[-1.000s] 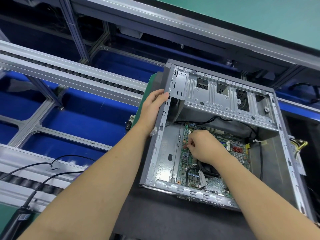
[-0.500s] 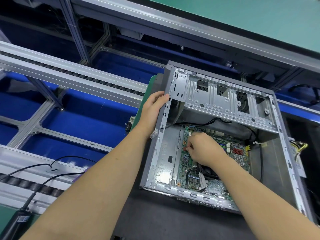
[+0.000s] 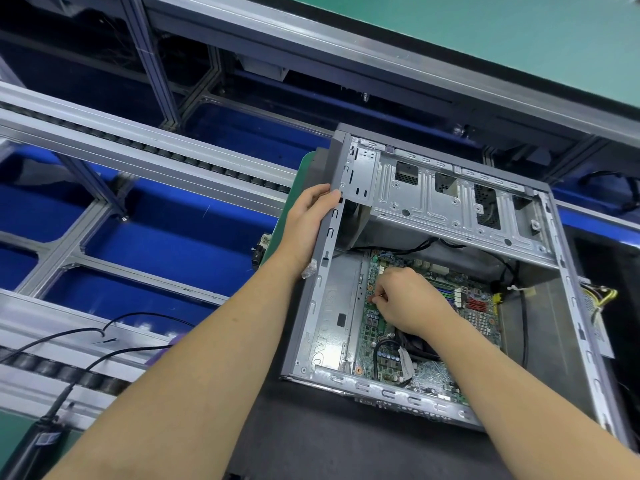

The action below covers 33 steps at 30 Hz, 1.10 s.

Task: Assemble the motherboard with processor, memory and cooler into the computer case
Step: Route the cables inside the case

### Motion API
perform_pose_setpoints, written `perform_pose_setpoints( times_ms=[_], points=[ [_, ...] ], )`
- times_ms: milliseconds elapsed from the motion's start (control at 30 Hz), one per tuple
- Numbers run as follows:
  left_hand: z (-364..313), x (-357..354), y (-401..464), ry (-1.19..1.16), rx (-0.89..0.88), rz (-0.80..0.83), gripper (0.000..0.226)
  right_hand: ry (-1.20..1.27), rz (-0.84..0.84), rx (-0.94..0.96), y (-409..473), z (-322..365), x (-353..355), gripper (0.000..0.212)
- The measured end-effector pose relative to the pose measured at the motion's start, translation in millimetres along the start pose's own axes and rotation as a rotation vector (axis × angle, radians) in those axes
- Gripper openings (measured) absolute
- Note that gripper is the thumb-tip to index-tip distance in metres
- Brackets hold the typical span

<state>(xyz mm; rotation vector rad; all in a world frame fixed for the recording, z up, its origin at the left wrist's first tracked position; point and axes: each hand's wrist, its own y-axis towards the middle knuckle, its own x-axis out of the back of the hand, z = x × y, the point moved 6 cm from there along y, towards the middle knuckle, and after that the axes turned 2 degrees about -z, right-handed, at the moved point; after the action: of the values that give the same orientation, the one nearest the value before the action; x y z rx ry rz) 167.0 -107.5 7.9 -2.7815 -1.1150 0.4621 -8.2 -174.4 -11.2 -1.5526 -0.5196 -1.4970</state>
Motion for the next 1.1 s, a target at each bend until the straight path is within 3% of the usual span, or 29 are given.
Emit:
perform_pose_setpoints(
  times_ms=[233,400,500,600,633,700,767,833,933,1100],
  points=[
    [0,0,0,-0.01,-0.002,-0.002,0.022,0.062,-0.023,-0.011,0,-2,-1,0.014],
    [-6,0,2,0.043,0.019,0.006,0.032,0.489,-0.123,-0.164,-8,-20,13,0.024],
    [-34,-1,11,0.375,-0.1,-0.08,0.044,0.651,-0.155,-0.167,-14,-24,22,0.018],
    [-82,-24,4,0.964,-0.46,-0.167,0.04,0.776,-0.142,-0.172,-16,-29,23,0.009],
    [-91,-40,-2,1.068,-0.572,-0.118,0.036,0.794,-0.139,-0.163,-17,-29,24,0.009],
    [-88,-78,-15,1.133,-0.649,0.17,0.03,0.82,-0.156,-0.149,-18,-30,26,0.01],
    [-58,-105,-30,1.216,-0.502,0.505,0.029,0.847,-0.181,-0.144,-19,-33,26,0.01],
    [-26,-110,-39,1.351,-0.339,0.665,0.027,0.863,-0.195,-0.129,-19,-34,26,0.01],
    [3,-98,-43,1.479,-0.205,0.652,0.019,0.903,-0.205,-0.097,-20,-36,26,0.017],
    [6,-87,-42,1.201,-0.024,0.471,0.014,0.87,-0.246,-0.091,-21,-40,26,0.017]
  ],
)
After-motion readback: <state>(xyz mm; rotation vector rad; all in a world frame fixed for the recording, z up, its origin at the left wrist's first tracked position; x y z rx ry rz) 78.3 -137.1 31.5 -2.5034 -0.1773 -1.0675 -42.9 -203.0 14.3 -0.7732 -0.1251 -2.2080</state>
